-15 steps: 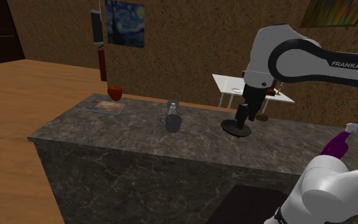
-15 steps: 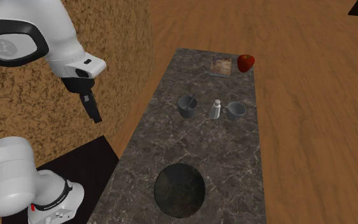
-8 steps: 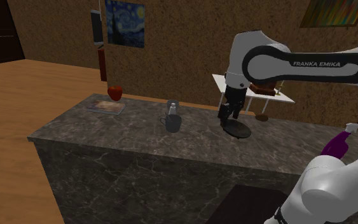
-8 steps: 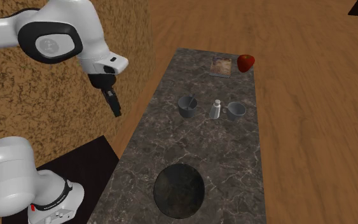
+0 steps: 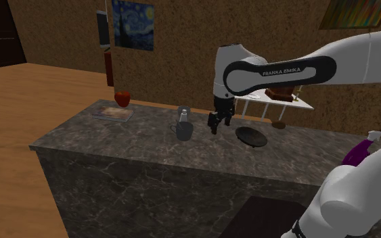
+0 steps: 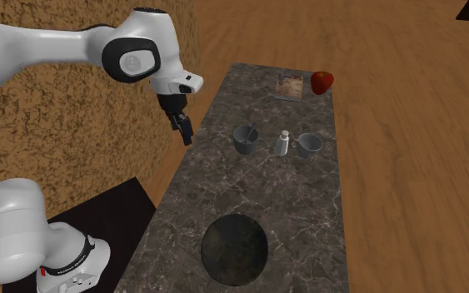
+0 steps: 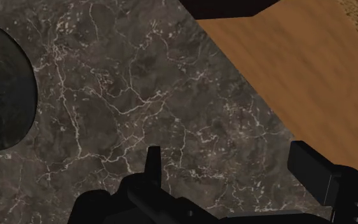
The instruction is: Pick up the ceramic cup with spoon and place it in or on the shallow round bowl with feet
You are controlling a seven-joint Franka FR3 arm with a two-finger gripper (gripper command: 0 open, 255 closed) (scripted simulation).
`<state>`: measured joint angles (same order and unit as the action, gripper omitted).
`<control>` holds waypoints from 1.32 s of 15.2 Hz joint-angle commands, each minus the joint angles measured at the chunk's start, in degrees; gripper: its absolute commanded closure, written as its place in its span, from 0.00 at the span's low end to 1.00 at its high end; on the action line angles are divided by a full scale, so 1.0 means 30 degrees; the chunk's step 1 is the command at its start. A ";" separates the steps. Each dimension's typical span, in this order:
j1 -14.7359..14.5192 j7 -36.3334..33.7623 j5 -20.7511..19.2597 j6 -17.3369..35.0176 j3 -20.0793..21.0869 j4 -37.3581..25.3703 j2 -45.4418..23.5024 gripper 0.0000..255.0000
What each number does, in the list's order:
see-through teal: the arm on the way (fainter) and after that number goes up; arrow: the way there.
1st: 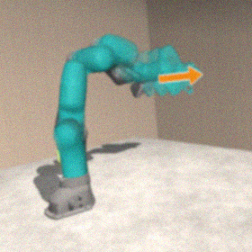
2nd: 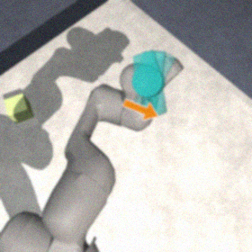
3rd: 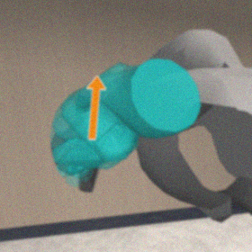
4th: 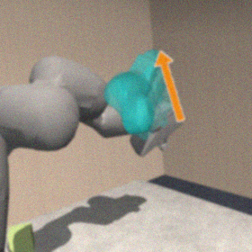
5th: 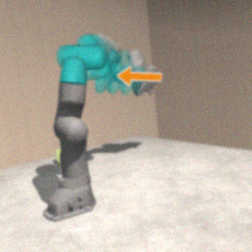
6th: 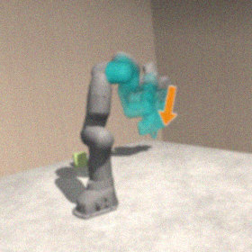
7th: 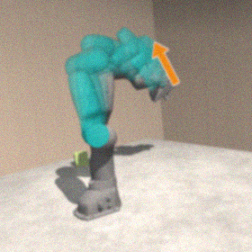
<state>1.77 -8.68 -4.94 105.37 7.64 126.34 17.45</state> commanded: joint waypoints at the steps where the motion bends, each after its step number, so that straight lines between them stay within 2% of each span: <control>1: 0.0086 -0.0134 -0.0352 0.0540 0.0106 -0.0925 -0.1532 0.00; 10: -0.0086 -0.1051 -0.2173 0.1283 0.0499 -0.6780 -0.8558 0.00; 18: -0.0915 -0.1282 -0.3678 0.0100 0.0304 -1.4287 -1.5244 0.00; 20: -0.0914 -0.1295 -0.3715 0.0296 0.0268 -1.4253 -1.5408 0.00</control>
<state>-0.85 -12.52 -15.88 106.16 8.53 84.47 -27.77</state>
